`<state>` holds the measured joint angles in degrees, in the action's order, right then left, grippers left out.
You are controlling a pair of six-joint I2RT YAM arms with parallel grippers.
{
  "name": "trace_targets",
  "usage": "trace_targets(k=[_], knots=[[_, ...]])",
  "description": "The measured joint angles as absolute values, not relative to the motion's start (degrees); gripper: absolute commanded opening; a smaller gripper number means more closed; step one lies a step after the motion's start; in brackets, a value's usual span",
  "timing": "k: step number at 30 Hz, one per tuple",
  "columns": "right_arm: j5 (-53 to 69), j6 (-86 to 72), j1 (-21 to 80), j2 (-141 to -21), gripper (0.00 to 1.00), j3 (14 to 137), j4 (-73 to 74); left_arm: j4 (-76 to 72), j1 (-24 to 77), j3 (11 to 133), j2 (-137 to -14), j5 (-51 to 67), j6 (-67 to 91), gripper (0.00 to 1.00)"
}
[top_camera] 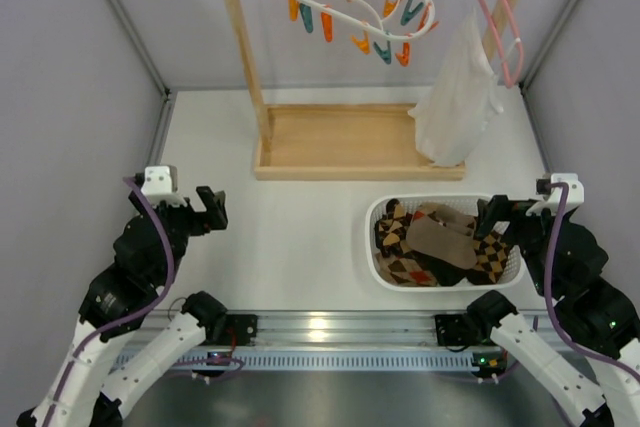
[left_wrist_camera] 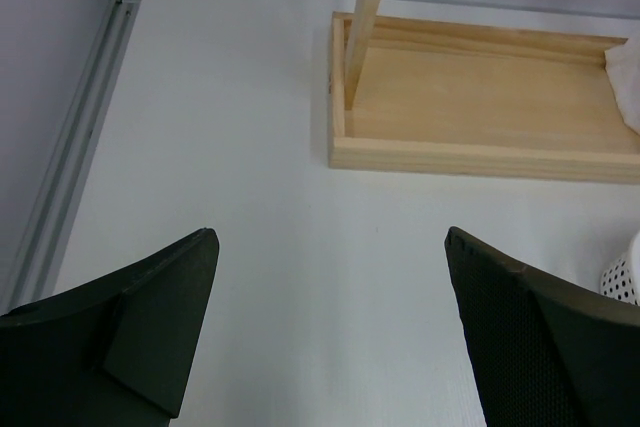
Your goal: Remove the socks clipped to the hanger
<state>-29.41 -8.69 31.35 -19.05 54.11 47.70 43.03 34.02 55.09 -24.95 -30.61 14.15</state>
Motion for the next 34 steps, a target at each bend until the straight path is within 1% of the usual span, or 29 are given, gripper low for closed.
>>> trace_targets(k=[7,12,14,18,20,25,34], knots=[[-29.56,-8.58,31.35,-19.05,1.0,54.0,47.62,40.23,32.64,53.25,-22.87,-30.59,13.76,0.98],[-29.87,-8.4,31.35,-18.46,0.99,54.0,47.57,39.88,31.29,52.64,-23.35,-27.42,13.43,0.98],[-29.95,-8.1,31.35,-18.2,0.99,54.0,47.53,38.96,28.1,52.36,-23.81,-24.08,13.19,0.98],[-30.04,-7.84,31.35,-17.98,0.99,54.0,47.51,37.15,18.7,51.0,-24.27,-16.32,12.88,0.98],[-30.13,-7.62,31.35,-17.93,0.99,53.98,47.51,36.75,16.01,50.65,-24.58,-13.82,12.88,0.98],[-30.17,-7.55,31.35,-17.15,0.99,53.87,47.48,36.27,15.07,50.09,-24.82,-11.16,12.91,0.98],[-30.2,-7.55,31.35,-16.88,0.99,53.6,47.35,36.01,15.07,49.98,-24.82,-10.09,12.91,0.98]])
